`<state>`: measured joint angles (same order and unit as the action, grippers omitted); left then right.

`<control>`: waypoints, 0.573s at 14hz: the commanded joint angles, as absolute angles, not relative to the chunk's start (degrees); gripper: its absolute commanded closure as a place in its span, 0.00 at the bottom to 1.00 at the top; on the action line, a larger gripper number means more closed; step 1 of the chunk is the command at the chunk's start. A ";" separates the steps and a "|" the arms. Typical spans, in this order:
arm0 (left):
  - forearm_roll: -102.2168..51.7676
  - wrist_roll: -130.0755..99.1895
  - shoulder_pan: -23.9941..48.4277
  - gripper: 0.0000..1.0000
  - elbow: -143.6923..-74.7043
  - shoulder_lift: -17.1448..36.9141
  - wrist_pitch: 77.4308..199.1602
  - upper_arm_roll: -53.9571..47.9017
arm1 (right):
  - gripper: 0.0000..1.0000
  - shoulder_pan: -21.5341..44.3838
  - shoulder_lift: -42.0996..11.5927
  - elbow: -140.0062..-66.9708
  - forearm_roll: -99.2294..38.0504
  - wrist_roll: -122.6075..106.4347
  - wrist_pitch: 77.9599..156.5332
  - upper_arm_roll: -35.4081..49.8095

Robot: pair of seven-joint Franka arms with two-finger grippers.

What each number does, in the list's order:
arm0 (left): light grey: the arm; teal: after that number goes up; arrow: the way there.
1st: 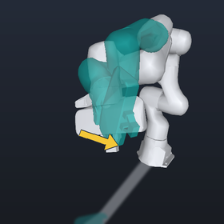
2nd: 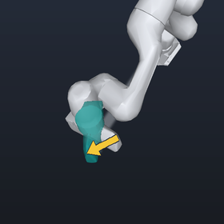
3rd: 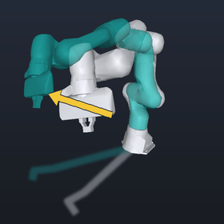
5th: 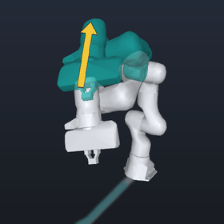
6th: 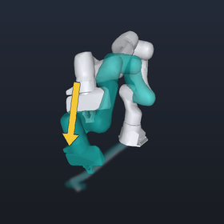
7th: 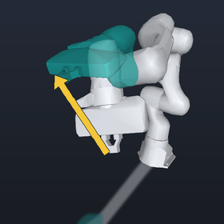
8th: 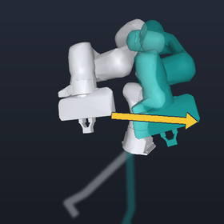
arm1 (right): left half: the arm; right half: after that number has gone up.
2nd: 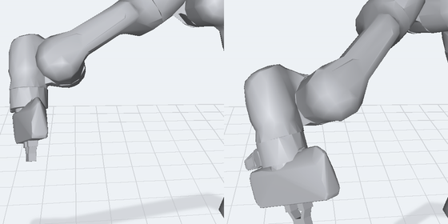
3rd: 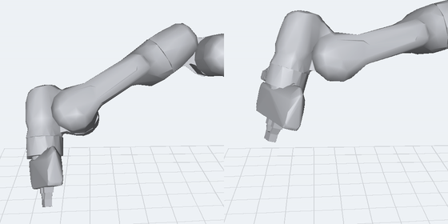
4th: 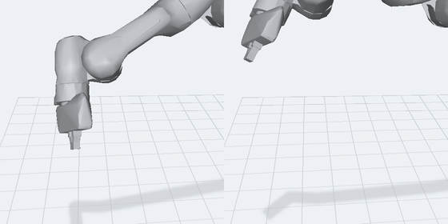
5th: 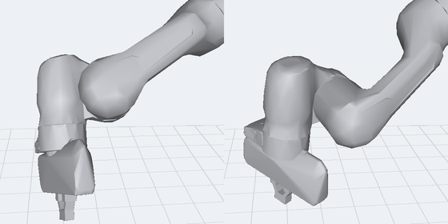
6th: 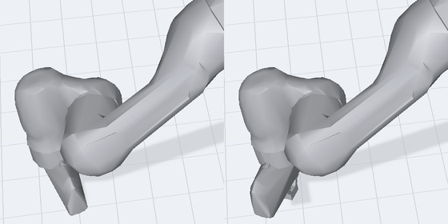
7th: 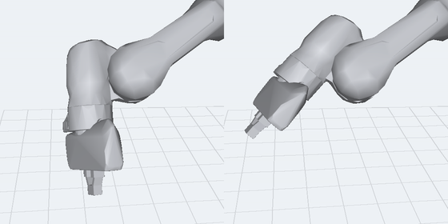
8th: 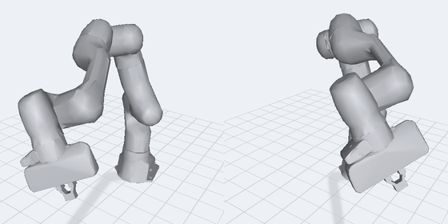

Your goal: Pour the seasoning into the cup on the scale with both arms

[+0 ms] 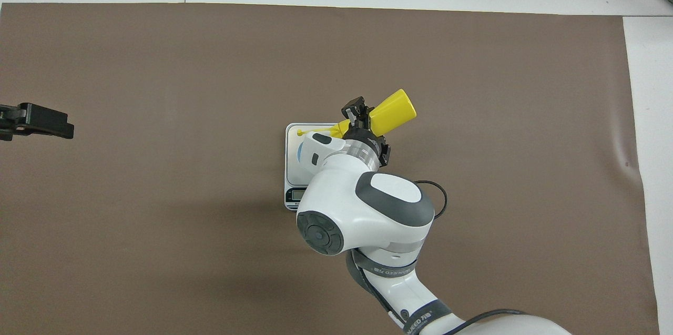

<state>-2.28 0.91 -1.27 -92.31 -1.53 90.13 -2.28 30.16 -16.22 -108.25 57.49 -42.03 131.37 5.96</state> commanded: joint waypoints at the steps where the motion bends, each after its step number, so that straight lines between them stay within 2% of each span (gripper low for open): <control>1: -2.73 0.53 -1.93 0.00 -93.87 -3.08 89.91 -2.55 | 1.00 30.06 -14.06 -109.69 60.20 -43.50 130.35 6.06; 8: -2.81 0.53 -1.93 0.00 -93.87 -3.08 89.91 -2.55 | 1.00 30.06 -14.06 -109.34 60.03 -42.80 129.37 6.15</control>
